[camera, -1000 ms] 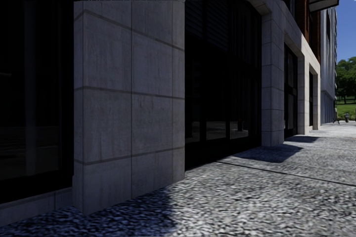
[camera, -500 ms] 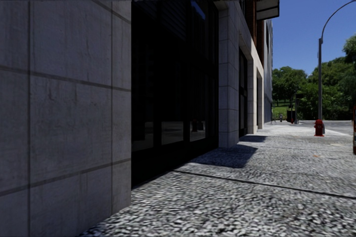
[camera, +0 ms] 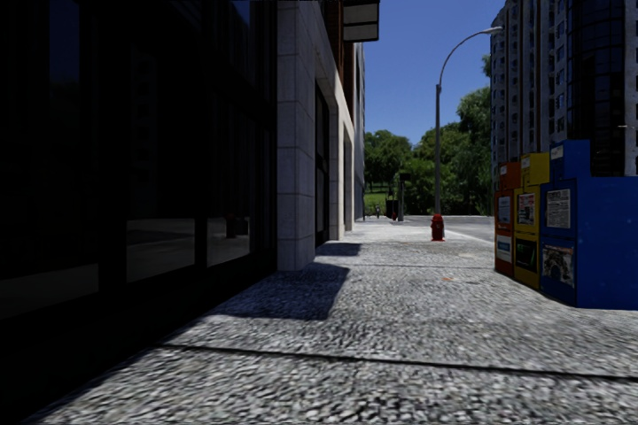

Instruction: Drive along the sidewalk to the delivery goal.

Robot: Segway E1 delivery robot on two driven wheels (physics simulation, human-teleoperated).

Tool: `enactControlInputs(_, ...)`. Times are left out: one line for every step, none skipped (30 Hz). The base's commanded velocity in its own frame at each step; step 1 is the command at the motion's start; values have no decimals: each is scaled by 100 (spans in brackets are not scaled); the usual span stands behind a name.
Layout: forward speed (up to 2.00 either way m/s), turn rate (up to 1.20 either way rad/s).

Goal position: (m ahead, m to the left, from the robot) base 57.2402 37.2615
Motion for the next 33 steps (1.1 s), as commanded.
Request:
enactControlInputs(135,-75)
enactControlInputs(135,-75)
enactControlInputs(135,-75)
enactControlInputs(138,-71)
enactControlInputs(200,-46)
enactControlInputs(200,-5)
enactControlInputs(200,0)
enactControlInputs(200,0)
enactControlInputs(200,0)
enactControlInputs(200,0)
enactControlInputs(200,0)
enactControlInputs(200,0)
enactControlInputs(200,0)
enactControlInputs(200,0)
enactControlInputs(200,0)
enactControlInputs(200,0)
enactControlInputs(200,0)
enactControlInputs(200,0)
enactControlInputs(200,0)
enactControlInputs(200,0)
enactControlInputs(200,0)
enactControlInputs(200,0)
enactControlInputs(200,0)
enactControlInputs(200,0)
enactControlInputs(200,0)
enactControlInputs(200,0)
enactControlInputs(200,0)
enactControlInputs(200,0)
enactControlInputs(200,0)
enactControlInputs(200,0)
enactControlInputs(200,0)
enactControlInputs(200,0)
enactControlInputs(200,0)
